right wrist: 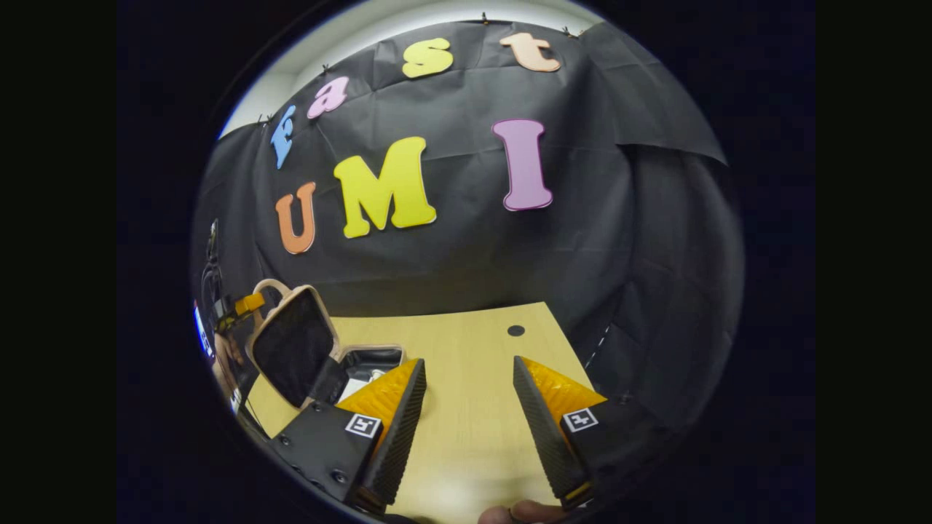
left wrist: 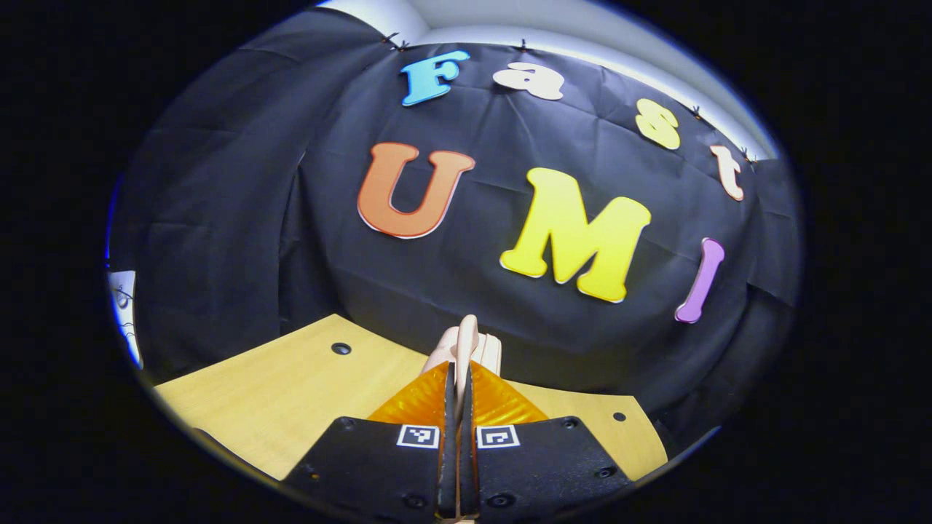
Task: First open the suitcase, pack the skin care products into it, and then close the suitcase.
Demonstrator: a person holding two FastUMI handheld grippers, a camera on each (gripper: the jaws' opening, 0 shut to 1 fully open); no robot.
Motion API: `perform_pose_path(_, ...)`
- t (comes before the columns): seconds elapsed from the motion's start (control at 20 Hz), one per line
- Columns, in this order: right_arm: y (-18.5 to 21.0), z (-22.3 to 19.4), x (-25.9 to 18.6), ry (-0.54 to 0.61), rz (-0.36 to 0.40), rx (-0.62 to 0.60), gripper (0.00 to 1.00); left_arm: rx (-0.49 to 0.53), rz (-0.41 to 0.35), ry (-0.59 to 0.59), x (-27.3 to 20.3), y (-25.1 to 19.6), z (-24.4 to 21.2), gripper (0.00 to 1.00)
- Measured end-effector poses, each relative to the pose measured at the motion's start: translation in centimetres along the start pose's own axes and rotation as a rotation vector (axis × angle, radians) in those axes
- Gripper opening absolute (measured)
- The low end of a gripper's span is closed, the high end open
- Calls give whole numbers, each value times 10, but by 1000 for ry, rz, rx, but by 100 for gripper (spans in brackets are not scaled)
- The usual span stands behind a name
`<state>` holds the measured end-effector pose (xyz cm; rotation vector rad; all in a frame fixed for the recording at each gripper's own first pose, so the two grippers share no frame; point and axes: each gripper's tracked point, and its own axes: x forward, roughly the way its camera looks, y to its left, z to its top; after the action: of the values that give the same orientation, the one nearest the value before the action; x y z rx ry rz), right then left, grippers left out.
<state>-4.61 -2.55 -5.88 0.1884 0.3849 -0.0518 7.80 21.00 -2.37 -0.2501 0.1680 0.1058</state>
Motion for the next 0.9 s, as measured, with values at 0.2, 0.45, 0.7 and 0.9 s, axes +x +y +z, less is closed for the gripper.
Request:
perform_pose_path(0.2, -16, 4, -9, -18, -2, -30, 73, 150, -80, -4, -6, -61, -30, 5)
perform_pose_path(0.45, -51, 7, -24, -33, -50, -43, 72, 248, -165, 52, -13, -135, -92, 5)
perform_pose_path(0.7, -94, -3, -37, 2, -127, -71, 72, 289, -209, 117, -7, -175, -158, 5)
perform_pose_path(0.9, -118, -1, -44, 22, -162, -117, 72, 325, -192, 177, 3, -193, -208, 5)
